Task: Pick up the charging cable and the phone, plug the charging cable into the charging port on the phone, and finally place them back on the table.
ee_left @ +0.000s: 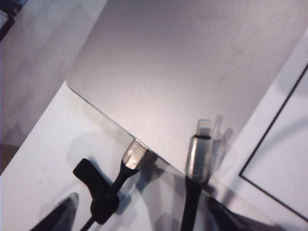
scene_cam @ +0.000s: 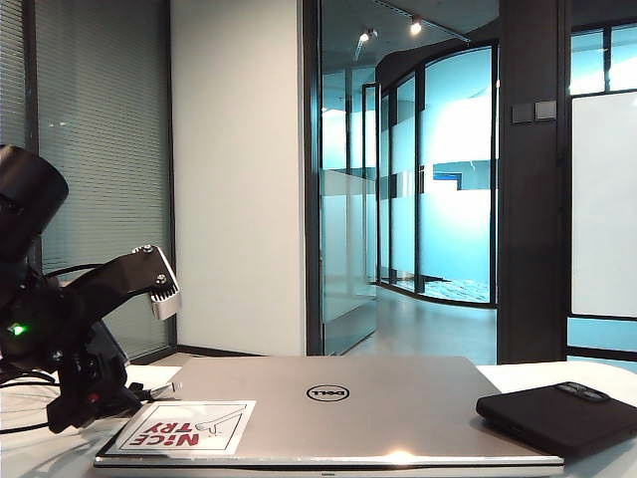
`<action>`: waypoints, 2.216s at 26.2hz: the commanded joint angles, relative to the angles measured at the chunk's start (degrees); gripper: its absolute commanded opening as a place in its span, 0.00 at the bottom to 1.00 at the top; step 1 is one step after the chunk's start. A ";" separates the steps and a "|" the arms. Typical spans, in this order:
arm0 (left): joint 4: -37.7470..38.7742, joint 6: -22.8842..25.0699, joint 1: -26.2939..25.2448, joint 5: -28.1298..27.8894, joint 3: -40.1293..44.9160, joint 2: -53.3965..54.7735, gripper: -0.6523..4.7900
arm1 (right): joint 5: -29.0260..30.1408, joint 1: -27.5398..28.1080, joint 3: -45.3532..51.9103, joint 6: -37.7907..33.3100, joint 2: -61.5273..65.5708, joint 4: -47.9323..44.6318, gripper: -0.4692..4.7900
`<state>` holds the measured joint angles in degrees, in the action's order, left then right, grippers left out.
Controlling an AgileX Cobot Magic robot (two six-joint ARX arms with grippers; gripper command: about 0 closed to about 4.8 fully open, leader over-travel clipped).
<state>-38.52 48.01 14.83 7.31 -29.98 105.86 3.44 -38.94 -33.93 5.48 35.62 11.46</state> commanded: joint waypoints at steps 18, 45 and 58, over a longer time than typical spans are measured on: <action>-0.96 -0.04 0.02 0.33 -0.77 1.86 0.11 | -0.13 0.02 -0.33 0.13 -0.15 -1.42 0.08; 20.09 -51.47 2.51 0.33 -0.77 -32.63 0.11 | -5.46 0.11 -0.33 -10.38 -0.13 -2.47 0.08; 17.81 -72.24 19.87 0.33 -0.77 -42.93 0.11 | -5.44 0.83 -0.33 -29.73 -0.11 0.92 0.08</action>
<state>-19.20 -22.02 33.87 7.46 -30.61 63.07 -1.91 -38.30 -33.93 -22.68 35.68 12.88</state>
